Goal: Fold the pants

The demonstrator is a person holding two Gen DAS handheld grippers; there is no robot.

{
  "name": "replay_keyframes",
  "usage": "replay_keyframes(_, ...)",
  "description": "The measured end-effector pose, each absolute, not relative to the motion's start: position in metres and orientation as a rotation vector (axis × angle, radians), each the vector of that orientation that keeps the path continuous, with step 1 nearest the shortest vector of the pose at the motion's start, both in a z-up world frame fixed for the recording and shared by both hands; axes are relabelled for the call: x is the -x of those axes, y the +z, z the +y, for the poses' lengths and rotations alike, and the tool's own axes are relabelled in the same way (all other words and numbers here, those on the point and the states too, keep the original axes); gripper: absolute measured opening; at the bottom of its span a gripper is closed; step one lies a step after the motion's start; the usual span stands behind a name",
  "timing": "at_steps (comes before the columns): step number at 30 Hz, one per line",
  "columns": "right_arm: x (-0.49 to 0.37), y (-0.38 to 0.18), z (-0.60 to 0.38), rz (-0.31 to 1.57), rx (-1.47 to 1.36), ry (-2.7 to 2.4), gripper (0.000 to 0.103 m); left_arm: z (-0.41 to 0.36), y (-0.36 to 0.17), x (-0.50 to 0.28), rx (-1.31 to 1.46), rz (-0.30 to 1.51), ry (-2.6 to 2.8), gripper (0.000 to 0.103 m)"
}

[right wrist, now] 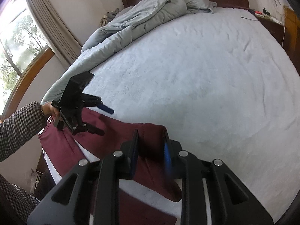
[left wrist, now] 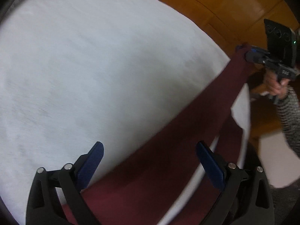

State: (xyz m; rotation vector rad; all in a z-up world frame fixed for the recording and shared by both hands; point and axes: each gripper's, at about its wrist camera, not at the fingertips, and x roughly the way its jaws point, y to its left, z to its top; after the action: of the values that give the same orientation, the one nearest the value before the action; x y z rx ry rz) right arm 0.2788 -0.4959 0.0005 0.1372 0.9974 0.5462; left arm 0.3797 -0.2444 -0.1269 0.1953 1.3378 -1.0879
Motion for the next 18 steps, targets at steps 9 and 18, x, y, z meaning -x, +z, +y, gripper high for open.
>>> replay_keyframes(9,-0.265,0.004,-0.503,0.964,-0.182,0.522,0.022,-0.229,-0.137,-0.369,-0.163,1.474,-1.029,0.035)
replay_keyframes(18,-0.209,0.009,-0.522,0.914,-0.265,0.479,0.016,-0.215,-0.061,-0.254,-0.237,1.172,-0.885,0.022)
